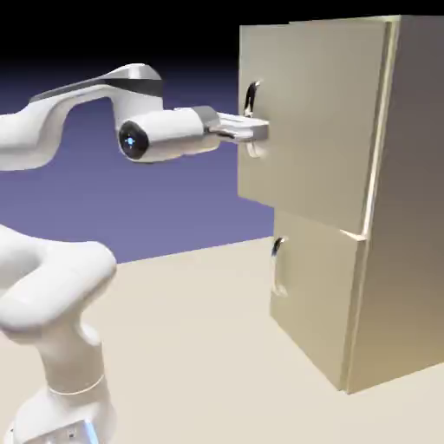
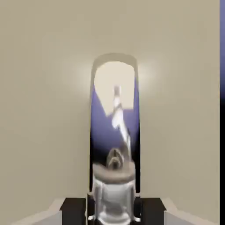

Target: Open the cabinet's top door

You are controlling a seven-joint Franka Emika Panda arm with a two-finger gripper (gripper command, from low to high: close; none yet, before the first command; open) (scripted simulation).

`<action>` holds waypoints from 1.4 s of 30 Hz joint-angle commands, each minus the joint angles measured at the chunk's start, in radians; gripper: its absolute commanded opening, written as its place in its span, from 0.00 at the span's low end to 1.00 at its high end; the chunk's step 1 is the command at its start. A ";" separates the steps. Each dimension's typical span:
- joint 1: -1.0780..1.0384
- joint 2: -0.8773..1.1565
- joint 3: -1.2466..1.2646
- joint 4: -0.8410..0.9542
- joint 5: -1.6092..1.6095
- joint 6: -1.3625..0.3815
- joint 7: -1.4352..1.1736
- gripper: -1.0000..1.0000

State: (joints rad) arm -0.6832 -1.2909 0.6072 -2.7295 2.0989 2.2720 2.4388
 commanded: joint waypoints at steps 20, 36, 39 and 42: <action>0.076 0.248 -0.725 -0.006 -0.632 -0.715 -0.208 0.00; 0.278 0.826 -1.163 0.463 -0.991 -1.331 -0.436 0.00; 0.313 0.934 -1.219 0.566 -1.017 -1.443 -0.482 0.00; 0.332 1.009 -1.252 0.636 -1.029 -1.519 -0.516 0.00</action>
State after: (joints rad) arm -0.3511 -0.2817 -0.6444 -2.0933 1.0708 0.7538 1.9237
